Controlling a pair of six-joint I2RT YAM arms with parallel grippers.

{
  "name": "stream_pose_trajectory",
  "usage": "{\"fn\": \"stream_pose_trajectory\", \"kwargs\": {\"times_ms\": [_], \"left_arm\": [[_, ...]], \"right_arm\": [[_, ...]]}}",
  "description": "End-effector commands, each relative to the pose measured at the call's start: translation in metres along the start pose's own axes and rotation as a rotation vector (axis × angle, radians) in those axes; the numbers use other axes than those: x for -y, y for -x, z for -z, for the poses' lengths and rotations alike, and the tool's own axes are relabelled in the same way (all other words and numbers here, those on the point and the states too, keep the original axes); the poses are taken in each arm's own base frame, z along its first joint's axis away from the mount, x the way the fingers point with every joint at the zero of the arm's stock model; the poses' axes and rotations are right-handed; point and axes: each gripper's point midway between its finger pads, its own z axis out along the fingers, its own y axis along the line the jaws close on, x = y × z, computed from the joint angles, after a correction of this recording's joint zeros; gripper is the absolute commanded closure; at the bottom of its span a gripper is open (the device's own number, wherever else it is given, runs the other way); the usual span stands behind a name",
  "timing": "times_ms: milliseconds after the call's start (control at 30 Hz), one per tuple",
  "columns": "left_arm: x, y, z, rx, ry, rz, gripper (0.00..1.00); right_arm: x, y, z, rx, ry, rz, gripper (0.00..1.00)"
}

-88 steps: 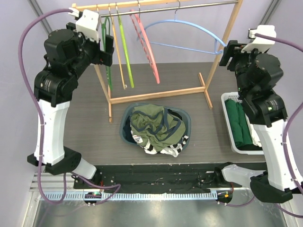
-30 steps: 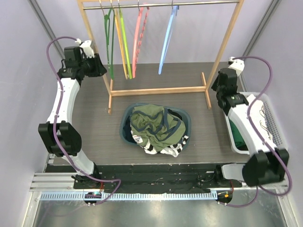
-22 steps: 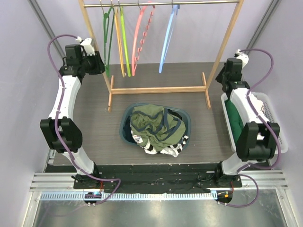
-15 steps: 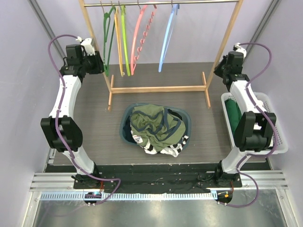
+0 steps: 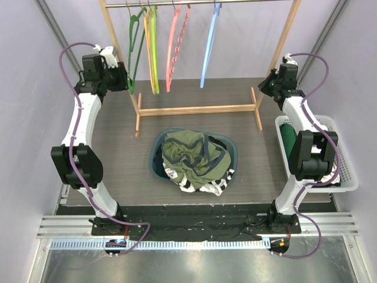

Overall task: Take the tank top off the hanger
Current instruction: Reset both arms

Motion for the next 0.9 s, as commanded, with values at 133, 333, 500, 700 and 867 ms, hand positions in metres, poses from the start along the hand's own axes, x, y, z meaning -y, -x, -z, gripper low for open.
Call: {"fn": "stream_pose_trajectory", "kwargs": {"times_ms": [133, 333, 500, 700, 867], "left_arm": [[0.021, 0.039, 0.038, 0.122, -0.025, -0.008, 0.29], [0.053, 0.027, 0.109, 0.130, -0.066, -0.039, 0.23], [0.068, 0.001, 0.151, 0.103, -0.080, -0.074, 0.09], [0.086, -0.045, 0.166, 0.010, -0.179, -0.027, 0.00], [0.086, -0.080, 0.160, -0.043, -0.215, 0.005, 0.00]], "right_arm": [[-0.049, 0.020, 0.108, 0.151, 0.175, -0.001, 0.87], [-0.089, 0.013, 0.183, 0.193, 0.243, 0.122, 0.45], [-0.120, -0.022, 0.226, 0.161, 0.319, 0.199, 0.22], [-0.125, -0.059, 0.249, 0.115, 0.283, 0.308, 0.00], [-0.112, -0.074, 0.254, 0.067, 0.225, 0.346, 0.00]]}}
